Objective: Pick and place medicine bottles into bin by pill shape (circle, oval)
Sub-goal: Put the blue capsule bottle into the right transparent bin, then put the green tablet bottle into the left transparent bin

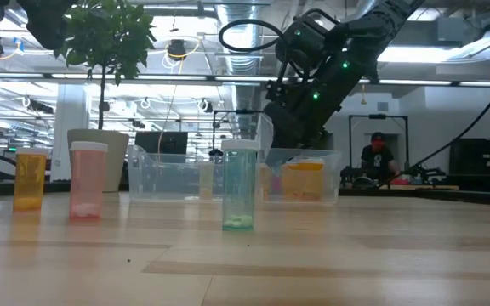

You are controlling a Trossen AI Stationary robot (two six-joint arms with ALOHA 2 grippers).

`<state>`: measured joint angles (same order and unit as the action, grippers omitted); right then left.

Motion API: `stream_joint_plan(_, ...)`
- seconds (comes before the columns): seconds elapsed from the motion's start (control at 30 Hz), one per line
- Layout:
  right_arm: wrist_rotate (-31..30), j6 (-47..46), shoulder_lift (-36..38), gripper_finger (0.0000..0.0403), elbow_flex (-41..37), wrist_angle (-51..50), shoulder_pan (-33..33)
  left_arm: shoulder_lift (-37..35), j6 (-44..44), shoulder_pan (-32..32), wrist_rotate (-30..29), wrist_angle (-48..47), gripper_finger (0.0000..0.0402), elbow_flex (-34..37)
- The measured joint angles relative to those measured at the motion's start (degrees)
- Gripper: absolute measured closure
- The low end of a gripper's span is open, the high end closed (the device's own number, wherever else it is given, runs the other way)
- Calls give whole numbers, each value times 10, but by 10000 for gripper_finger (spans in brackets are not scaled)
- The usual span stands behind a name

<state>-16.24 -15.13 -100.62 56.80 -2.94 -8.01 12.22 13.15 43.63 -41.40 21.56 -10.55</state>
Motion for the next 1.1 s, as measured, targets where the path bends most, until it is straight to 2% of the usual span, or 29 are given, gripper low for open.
stream_joint_plan(0.3,18,1,0,218,0,0,0,0,0,0,0,0,79,0)
stream_joint_plan(0.57,17,21,22,216,0,-2,0,0,0,0,0,0,79,0)
stream_joint_plan(0.73,16,36,84,221,1,-23,0,0,0,0,0,0,79,0)
stream_joint_plan(0.9,15,36,177,220,0,-91,2,0,-8,0,-1,12,79,0)
stream_joint_plan(1.1,14,16,296,219,0,-164,44,0,-31,0,-2,40,79,0)
